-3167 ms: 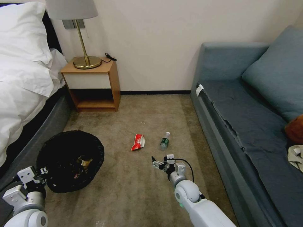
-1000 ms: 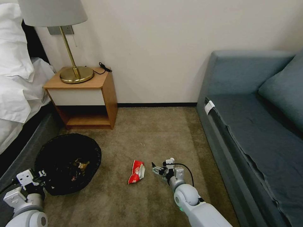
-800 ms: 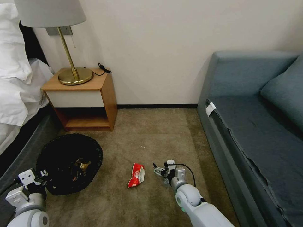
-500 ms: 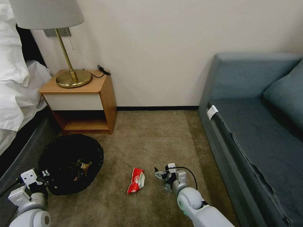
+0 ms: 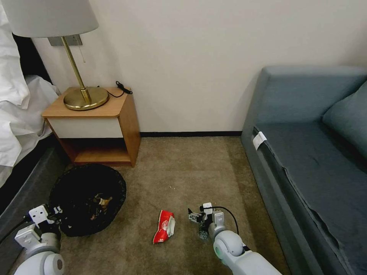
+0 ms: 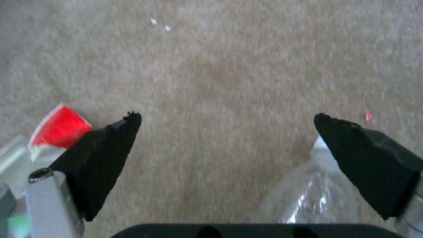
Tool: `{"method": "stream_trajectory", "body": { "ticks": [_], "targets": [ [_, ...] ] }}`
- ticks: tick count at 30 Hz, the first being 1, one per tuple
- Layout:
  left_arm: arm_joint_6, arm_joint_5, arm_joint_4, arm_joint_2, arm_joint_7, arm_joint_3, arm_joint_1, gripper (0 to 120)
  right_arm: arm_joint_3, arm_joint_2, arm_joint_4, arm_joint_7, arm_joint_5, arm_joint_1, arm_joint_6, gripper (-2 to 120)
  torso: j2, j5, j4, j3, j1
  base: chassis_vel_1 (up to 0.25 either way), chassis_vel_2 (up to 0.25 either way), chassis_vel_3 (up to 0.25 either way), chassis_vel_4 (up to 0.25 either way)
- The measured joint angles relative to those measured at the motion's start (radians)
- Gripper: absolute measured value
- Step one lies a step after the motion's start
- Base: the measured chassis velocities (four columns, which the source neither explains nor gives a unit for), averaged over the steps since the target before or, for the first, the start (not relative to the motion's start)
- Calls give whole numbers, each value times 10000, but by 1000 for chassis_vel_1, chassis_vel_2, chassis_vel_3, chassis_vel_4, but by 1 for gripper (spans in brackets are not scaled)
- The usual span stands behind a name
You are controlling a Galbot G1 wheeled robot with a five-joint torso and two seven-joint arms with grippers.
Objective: Pick up the trash bin, then pick up the garbage on the floor and place it into the trash bin.
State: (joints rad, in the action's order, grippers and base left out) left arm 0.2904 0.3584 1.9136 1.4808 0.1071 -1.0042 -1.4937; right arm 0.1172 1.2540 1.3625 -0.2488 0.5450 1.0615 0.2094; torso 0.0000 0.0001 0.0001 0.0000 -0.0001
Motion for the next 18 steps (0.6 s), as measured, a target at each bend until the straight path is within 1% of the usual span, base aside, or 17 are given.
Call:
{"method": "stream_trajectory", "body": {
  "ticks": [8,11,13,14,16,17,18],
  "targets": [
    [0,31,-257,-104,0,0,208,2,249,-158,17,-355,50,-35,292,100,0,-1,-1,1,1,0,0,0,0],
    [-1,34,-432,-148,0,37,309,2,389,-323,71,-497,224,-173,459,100,0,0,-1,1,1,0,0,0,0],
    [-2,35,-589,-193,-7,63,379,2,580,-640,153,-607,453,-349,632,100,0,0,0,1,0,0,0,0,0],
    [-2,35,-589,-193,-7,63,379,2,580,-640,153,-607,453,-349,632,100,0,0,0,1,0,0,0,0,0],
    [-13,36,-767,-237,-13,74,458,2,783,-1058,248,-694,721,-493,777,100,0,-1,0,1,0,0,0,0,0],
    [-13,36,-767,-237,-13,74,458,2,783,-1058,248,-694,721,-493,777,100,0,-1,0,1,0,0,0,0,0],
    [-14,36,-882,-252,-14,87,525,2,939,-1325,309,-756,921,-571,853,100,0,-2,-1,1,1,0,0,0,0]
  ]
}}
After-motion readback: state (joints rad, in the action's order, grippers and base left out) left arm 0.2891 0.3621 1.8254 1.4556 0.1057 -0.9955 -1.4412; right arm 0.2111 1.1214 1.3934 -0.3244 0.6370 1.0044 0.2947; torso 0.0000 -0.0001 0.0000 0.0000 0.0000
